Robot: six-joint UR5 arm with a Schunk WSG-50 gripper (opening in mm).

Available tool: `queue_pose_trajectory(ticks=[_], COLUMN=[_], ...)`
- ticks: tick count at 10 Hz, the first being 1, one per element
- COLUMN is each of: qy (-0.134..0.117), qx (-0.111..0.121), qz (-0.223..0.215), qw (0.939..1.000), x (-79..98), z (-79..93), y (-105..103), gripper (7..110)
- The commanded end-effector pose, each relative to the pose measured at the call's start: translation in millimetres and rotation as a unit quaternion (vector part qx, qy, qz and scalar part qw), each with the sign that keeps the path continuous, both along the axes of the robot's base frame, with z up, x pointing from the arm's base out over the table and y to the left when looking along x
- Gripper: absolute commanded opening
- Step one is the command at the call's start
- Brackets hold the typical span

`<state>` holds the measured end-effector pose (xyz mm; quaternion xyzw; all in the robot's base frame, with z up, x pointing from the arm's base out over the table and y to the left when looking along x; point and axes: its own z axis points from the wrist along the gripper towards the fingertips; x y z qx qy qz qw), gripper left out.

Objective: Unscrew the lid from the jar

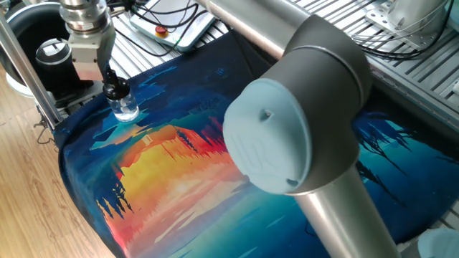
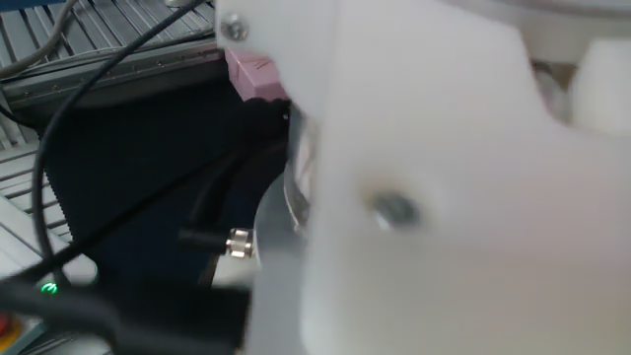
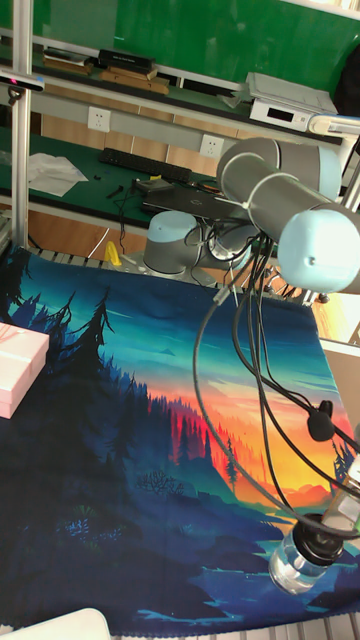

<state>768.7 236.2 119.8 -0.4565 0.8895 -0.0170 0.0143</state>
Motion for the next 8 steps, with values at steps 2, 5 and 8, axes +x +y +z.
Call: queue_pose_trajectory(ticks=[2, 5, 8], qy=[0.022, 0.031, 0.035], qx=[-0.003, -0.012, -0.016], qz=[0.077, 0.114, 0.132], qw=[0.9968, 0.9929, 0.9905], x=[-1.8, -2.6, -4.2], z=[6.1, 7.6, 7.6], y=[-6.9, -10.3, -11.3], gripper=[22, 22, 22])
